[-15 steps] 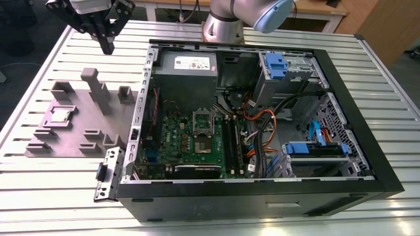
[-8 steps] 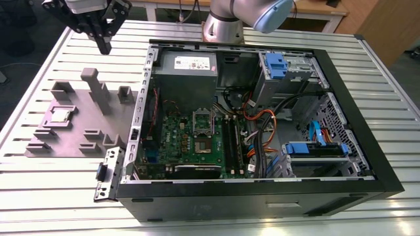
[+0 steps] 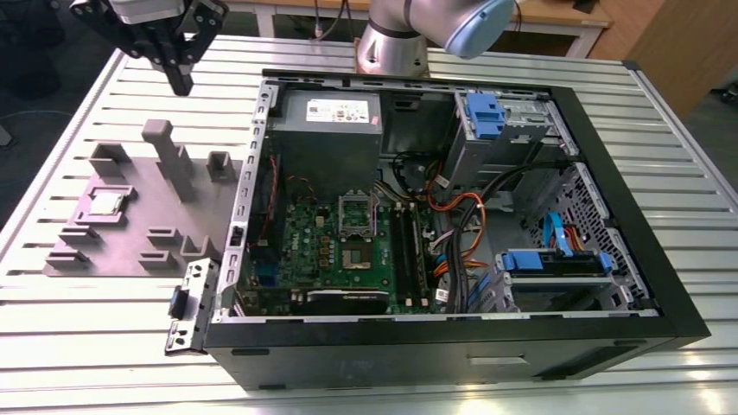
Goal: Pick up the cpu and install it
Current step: 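Reach for the cpu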
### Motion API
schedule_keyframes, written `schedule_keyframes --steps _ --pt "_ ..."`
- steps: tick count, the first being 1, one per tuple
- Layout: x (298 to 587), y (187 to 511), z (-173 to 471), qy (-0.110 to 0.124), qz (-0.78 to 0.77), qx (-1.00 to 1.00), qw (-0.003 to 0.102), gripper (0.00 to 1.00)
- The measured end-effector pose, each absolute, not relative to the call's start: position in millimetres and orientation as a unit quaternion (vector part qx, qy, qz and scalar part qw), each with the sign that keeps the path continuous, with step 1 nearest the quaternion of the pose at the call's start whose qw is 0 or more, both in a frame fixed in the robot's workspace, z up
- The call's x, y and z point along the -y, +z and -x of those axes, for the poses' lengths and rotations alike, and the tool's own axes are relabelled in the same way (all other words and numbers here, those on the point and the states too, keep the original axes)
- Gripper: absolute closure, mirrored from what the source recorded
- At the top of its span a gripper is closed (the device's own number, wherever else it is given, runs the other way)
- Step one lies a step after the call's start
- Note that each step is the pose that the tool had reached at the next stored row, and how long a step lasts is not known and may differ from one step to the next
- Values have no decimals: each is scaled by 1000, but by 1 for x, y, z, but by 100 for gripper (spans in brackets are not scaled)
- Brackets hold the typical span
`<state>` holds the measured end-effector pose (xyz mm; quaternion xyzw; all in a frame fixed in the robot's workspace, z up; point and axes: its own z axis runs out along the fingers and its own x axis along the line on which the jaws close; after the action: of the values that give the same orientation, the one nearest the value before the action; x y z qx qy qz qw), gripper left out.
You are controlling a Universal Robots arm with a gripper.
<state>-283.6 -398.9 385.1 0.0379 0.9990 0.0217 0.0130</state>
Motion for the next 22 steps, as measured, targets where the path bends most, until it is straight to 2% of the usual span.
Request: schedule_keyframes --steps 22 --pt "399 385 292 22 -38 -999 13 90"
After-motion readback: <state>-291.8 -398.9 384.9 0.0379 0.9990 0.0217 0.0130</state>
